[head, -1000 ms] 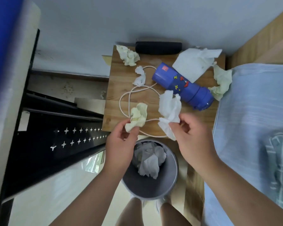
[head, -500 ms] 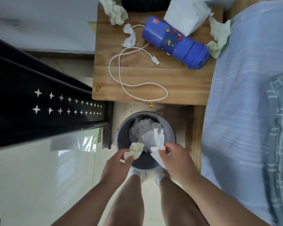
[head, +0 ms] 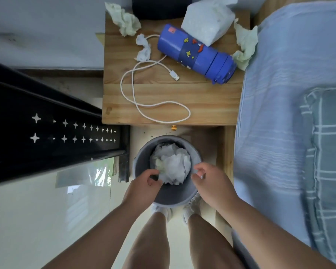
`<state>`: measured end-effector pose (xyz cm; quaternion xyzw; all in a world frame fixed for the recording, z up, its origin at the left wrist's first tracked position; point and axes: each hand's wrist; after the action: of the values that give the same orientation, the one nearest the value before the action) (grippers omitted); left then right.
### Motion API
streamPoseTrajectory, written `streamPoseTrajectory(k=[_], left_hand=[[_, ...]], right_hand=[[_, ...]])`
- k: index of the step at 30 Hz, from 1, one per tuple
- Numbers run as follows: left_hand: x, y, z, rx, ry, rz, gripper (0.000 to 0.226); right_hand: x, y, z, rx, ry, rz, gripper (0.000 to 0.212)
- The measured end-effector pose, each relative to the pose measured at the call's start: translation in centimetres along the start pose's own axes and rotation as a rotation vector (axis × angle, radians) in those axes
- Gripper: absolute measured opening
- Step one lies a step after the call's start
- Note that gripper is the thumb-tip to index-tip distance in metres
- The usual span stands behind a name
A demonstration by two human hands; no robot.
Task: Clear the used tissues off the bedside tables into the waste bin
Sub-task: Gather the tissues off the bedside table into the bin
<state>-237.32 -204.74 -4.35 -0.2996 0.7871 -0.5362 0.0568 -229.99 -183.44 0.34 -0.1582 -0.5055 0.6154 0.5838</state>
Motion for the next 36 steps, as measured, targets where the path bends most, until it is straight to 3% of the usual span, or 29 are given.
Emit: streamPoseTrajectory(k=[7, 10, 17, 20, 28, 32, 36], left_hand=[[4.9, -1.4, -9.8, -0.405, -0.042, -0.117, 0.037], [8.4, -1.1, -15.3, -0.523, -0.101, -0.205, 0.026], [17.1, 3.4, -25.1, -0.726, 0.115, -0.644, 0.035], [19.4, 5.5, -28.2, -0.679, 0.234, -0.767, 0.045], [22.7, 9.4, -30.4, -0.445, 0.629, -0.752, 0.058], [23.1, 10.9, -29.3, -0.387, 0.604, -0.58, 0.075], [22.6, 11.5, -27.9, -0.416, 0.511, -0.565, 0.078]], right_hand=[[9.2, 0.6, 5.1, 0.162, 0.028, -0.342, 0.02], [14.3, 1.5, 8.0, 0.207, 0.087, -0.504, 0.02], [22.2, 5.2, 13.2, 0.269, 0.047, -0.664, 0.034], [23.9, 7.1, 14.8, 0.262, -0.034, -0.656, 0.04], [25.4, 11.6, 15.9, 0.086, -0.329, -0.568, 0.055], [24.5, 13.3, 14.8, 0.006, -0.347, -0.495, 0.047], [24.0, 13.8, 13.6, 0.033, -0.349, -0.523, 0.026]])
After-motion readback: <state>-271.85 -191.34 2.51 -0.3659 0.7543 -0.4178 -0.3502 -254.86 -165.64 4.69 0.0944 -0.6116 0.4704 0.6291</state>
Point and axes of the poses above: each hand's wrist, its own y-axis towards the middle knuckle, its own x-axis out of the back of the hand, z = x × y, and after that the axes turned 10 degrees about z, right-handed
